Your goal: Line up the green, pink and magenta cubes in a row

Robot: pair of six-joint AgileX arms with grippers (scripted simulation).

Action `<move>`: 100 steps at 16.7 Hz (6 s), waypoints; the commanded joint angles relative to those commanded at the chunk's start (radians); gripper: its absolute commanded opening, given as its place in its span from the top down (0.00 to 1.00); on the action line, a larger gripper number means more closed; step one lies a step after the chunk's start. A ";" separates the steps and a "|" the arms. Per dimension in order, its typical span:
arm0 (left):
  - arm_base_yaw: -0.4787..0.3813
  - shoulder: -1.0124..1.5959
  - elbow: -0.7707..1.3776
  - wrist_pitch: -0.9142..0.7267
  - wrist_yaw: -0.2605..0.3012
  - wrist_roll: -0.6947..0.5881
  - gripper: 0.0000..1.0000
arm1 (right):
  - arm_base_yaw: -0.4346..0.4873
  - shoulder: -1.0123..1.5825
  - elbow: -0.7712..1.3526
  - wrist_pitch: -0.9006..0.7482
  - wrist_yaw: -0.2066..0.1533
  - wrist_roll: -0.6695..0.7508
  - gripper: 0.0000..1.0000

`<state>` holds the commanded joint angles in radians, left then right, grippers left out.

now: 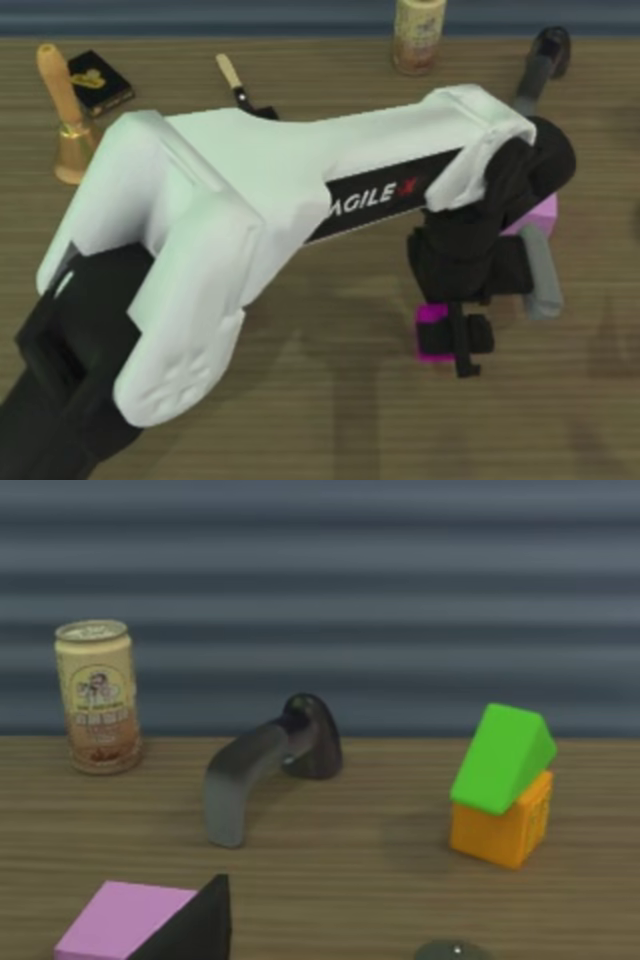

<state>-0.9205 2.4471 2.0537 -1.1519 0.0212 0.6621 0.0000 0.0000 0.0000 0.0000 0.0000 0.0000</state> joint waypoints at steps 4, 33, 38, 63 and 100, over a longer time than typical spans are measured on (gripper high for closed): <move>0.000 0.000 0.000 0.000 0.000 0.000 0.00 | 0.000 0.000 0.000 0.000 0.000 0.000 0.00; 0.153 -0.307 -0.027 -0.094 -0.012 -0.083 0.00 | 0.036 0.277 0.277 -0.185 0.002 0.064 0.00; 0.367 -0.824 -0.493 0.179 -0.025 -0.225 0.00 | 0.090 0.770 0.729 -0.470 0.001 0.154 0.00; 0.940 -2.447 -2.054 1.152 -0.021 -0.662 0.00 | 0.250 2.350 2.120 -1.341 0.004 0.437 0.00; 0.940 -2.447 -2.054 1.152 -0.021 -0.662 0.00 | 0.252 2.388 1.893 -1.056 0.013 0.438 1.00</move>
<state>0.0200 0.0000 0.0000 0.0000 0.0000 0.0000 0.2525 2.3884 1.8926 -1.0559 0.0129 0.4384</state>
